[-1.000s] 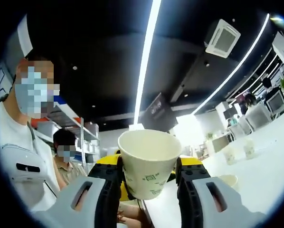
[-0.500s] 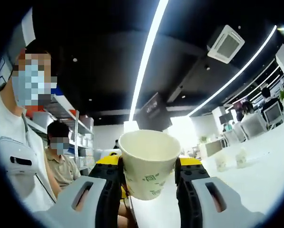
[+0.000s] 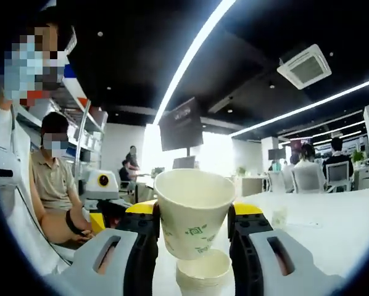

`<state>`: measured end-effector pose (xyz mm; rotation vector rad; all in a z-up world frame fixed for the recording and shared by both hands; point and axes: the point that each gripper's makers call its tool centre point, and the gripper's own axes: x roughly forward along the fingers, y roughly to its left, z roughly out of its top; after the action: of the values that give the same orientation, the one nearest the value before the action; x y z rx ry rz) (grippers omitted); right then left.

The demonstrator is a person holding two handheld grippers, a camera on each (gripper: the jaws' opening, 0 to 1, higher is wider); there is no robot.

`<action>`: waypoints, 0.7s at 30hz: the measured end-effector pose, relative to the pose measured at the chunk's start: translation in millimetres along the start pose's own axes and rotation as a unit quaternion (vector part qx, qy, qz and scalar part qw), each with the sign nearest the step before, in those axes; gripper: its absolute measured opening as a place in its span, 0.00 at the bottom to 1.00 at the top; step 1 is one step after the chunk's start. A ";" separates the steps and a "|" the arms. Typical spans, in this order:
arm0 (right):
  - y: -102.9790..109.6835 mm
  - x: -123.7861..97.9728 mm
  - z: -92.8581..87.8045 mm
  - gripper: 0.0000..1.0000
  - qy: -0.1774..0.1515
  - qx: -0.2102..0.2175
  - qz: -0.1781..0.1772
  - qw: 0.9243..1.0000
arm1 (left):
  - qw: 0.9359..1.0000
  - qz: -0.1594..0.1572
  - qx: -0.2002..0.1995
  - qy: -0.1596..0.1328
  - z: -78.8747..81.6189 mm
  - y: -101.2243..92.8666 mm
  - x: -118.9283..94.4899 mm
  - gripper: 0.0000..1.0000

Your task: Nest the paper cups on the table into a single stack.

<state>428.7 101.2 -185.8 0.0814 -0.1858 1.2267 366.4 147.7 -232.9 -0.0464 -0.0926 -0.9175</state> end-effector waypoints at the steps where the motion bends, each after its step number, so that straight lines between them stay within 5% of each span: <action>1: -1.2 1.1 -2.7 0.46 0.007 -0.006 -0.002 1.000 | 1.000 0.002 0.001 0.002 -0.6 1.0 -0.6 0.48; 7: -9.7 4.2 -22.0 0.46 0.051 -0.046 -0.020 0.997 | 1.000 0.005 0.003 -0.001 1.0 3.8 -2.9 0.47; 21: -8.9 6.4 -45.1 0.47 0.089 -0.071 -0.024 0.993 | 1.000 0.008 -0.003 -0.007 2.9 6.5 -3.3 0.48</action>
<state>443.5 111.4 -228.6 -0.1474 -0.1141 1.1628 369.4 154.5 -230.4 -0.0597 -0.1022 -0.9019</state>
